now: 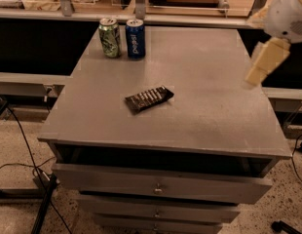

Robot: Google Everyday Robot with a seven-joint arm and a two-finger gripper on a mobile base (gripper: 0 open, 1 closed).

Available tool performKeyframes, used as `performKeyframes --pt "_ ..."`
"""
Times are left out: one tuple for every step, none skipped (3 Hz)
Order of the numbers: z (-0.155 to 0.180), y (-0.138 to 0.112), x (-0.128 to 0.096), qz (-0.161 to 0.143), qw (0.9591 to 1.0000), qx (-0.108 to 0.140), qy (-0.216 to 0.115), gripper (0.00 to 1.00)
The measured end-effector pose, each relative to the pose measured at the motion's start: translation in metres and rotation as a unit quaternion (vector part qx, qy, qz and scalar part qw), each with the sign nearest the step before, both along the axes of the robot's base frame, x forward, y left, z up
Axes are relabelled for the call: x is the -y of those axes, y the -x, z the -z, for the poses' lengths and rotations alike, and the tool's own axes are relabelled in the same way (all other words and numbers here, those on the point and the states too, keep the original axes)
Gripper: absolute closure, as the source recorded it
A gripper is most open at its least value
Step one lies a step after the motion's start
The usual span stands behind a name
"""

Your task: Move pepsi can near rxbar chocolate

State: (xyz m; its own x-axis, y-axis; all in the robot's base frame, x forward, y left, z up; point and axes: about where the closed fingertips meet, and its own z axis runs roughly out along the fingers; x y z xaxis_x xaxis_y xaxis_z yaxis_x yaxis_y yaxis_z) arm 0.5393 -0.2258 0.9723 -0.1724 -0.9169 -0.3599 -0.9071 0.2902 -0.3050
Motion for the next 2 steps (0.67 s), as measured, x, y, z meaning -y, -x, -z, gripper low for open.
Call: performKeyframes --pt "-0.003 -0.077 -0.011 0.0 0.9966 0.044 -0.069 0.0" --pt "-0.022 -0.139 -0.035 0.011 0.983 0.098 -0.154 0.0"
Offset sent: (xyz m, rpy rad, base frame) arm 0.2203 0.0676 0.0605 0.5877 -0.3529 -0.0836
